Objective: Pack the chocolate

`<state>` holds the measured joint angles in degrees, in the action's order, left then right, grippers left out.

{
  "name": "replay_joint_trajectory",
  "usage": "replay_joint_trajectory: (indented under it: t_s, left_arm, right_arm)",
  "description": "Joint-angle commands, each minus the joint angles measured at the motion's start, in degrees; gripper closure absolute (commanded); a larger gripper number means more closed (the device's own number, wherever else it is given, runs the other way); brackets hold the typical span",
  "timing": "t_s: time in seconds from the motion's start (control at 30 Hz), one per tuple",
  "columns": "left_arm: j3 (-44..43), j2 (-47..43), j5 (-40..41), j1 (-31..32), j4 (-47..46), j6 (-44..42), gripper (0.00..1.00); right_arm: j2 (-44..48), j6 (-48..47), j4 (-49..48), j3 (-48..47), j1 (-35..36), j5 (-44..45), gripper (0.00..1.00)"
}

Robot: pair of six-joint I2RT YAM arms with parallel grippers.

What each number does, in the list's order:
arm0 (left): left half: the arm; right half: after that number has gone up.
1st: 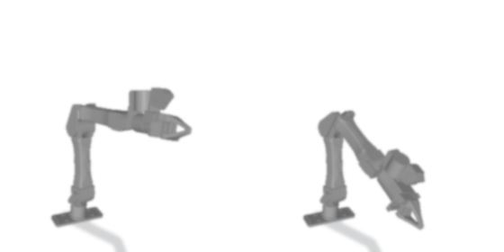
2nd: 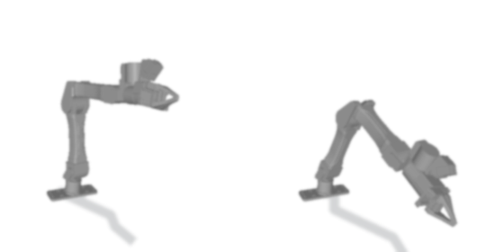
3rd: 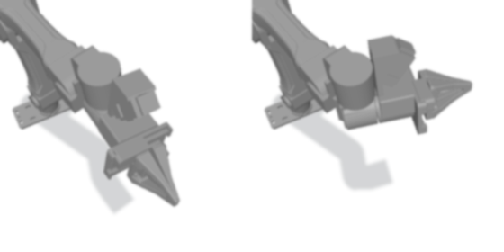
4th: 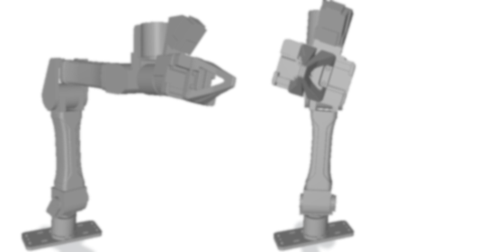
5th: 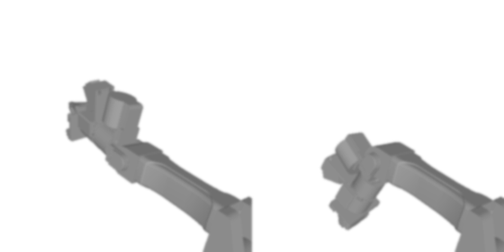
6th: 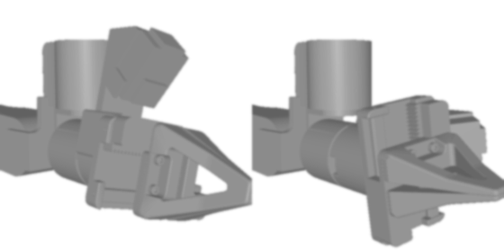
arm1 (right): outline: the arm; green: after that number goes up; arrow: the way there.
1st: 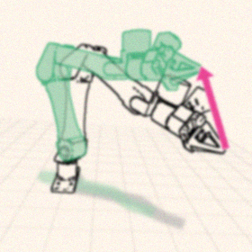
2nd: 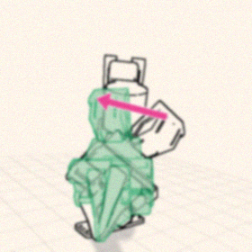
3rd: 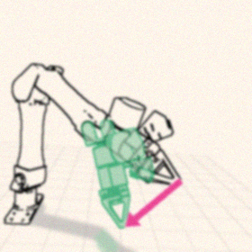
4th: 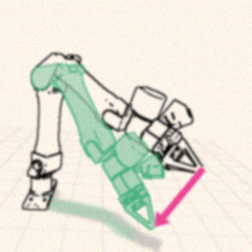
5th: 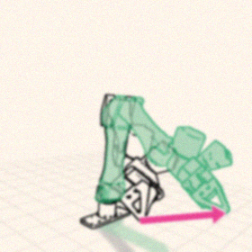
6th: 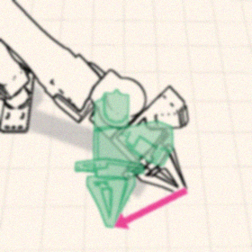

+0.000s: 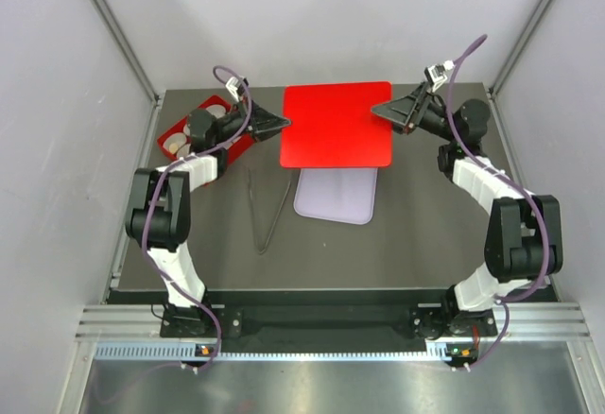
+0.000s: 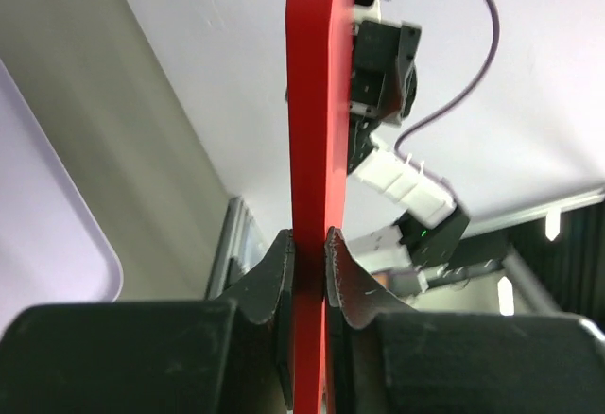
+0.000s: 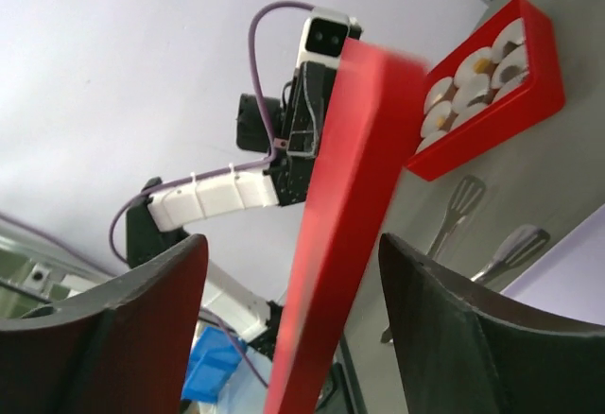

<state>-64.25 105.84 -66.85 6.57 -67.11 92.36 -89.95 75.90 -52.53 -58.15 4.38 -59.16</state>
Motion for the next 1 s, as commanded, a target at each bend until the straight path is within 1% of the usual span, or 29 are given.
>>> replay_joint_trajectory:
  t_s: [0.0, 0.13, 0.17, 0.23, 0.33, 0.4, 0.47, 0.5, 0.57, 0.6, 0.63, 0.67, 0.7, 0.8, 0.87, 0.97]
  left_arm:
    - [0.6, 0.8, 7.2, -0.9, -14.1, 9.5, 1.0]
    - [1.2, -1.1, 11.1, -3.9, -7.8, 5.0, 1.0]
    - [1.3, -1.3, 11.9, -4.6, -7.0, 4.6, 1.0]
    - [1.6, -1.7, 14.6, -6.1, -7.2, 4.3, 1.0]
    - [2.8, -2.2, 17.8, -10.7, -7.8, 4.4, 1.0]
    - [3.9, -2.2, 18.4, -12.8, -6.6, 3.1, 1.0]
    - [6.4, -2.7, 19.9, -16.9, -6.2, 2.6, 1.0]
    - [7.3, -3.0, 20.2, -20.1, -6.3, 2.5, 1.0]
    - [9.7, -2.9, 20.3, -23.2, -6.5, 2.5, 1.0]
    - [10.5, -2.9, 20.0, -26.1, -6.2, 1.8, 1.0]
    - [11.0, -2.8, 19.7, -27.2, -5.2, 1.5, 1.0]
    - [12.2, -2.8, 19.1, -28.4, -4.9, 1.2, 1.0]
    - [12.9, -2.7, 19.0, -30.5, -4.6, 0.5, 1.0]
    - [15.8, -3.1, 19.6, -33.5, -2.2, -1.7, 1.0]
    - [17.4, -3.1, 19.9, -34.4, 0.4, -3.1, 1.0]
    - [17.7, -2.5, 19.6, -35.4, 1.5, -4.7, 1.0]
  right_arm:
    - [-1.6, -3.5, 3.0, -3.5, 0.0, 4.0, 0.25]
    - [-2.6, -3.1, 5.2, -3.3, -0.8, 8.7, 0.03]
    - [-2.6, -3.1, 5.8, -3.1, -1.0, 9.7, 0.02]
    - [-2.3, -2.9, 6.2, -2.1, -1.7, 11.2, 0.01]
    - [-1.5, -3.3, 7.8, -1.3, -2.1, 14.5, 0.01]
    - [-0.8, -3.8, 8.8, -0.8, -2.1, 15.8, 0.01]
    - [-0.3, -5.4, 10.7, -0.5, -1.9, 17.8, 0.01]
    - [0.1, -6.3, 11.9, -1.0, -1.2, 18.3, 0.02]
    - [0.5, -11.5, 16.7, -2.4, 0.1, 20.8, 0.02]
    - [0.6, -13.7, 22.8, -4.6, 1.8, 22.1, 0.02]
    - [0.6, -17.9, 26.6, -5.8, 2.9, 23.7, 0.03]
    - [0.4, -19.6, 29.3, -7.0, 5.2, 27.2, 0.03]
    - [-0.2, -20.9, 32.5, -8.9, 6.3, 28.7, 0.04]
    - [-2.9, -22.7, 34.6, -12.8, 10.9, 31.9, 0.05]
    - [-4.5, -24.0, 36.0, -15.3, 14.5, 33.8, 0.05]
    - [-8.6, -25.6, 38.5, -21.3, 18.8, 35.2, 0.06]
